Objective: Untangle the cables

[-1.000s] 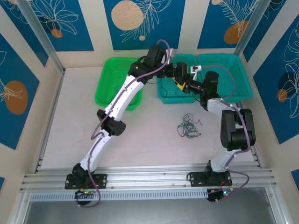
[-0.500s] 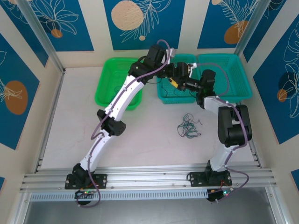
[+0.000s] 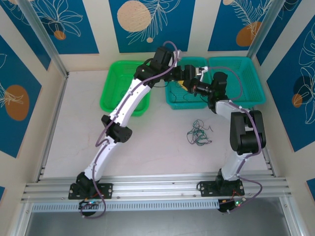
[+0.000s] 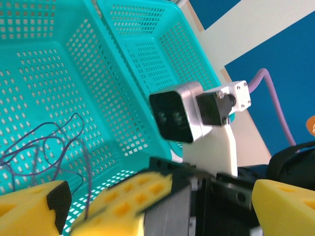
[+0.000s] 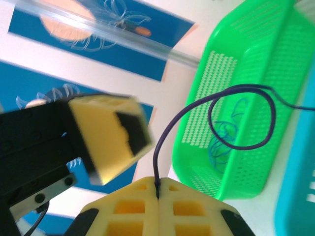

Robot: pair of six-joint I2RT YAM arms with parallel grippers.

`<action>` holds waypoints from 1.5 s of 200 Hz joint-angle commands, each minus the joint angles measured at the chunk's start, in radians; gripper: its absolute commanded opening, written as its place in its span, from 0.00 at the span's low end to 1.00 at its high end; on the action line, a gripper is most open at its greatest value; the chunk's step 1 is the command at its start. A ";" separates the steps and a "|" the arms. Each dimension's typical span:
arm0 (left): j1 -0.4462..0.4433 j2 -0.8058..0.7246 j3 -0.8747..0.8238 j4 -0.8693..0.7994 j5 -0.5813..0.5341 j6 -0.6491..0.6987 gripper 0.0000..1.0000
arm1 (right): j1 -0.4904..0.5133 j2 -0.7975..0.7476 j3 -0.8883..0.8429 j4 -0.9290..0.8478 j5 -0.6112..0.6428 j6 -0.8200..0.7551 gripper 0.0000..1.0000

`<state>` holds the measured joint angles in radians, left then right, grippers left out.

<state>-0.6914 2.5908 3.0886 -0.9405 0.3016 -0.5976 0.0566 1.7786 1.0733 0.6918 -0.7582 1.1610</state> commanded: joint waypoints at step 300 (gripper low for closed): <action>-0.250 -1.247 -2.119 0.866 -0.038 0.034 0.77 | 0.033 -0.674 -0.465 -1.247 0.723 -0.385 0.63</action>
<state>-0.8623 1.2514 0.9844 -0.3828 0.2169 -0.5255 0.0807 1.0809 0.6563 -0.5701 0.0284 0.7612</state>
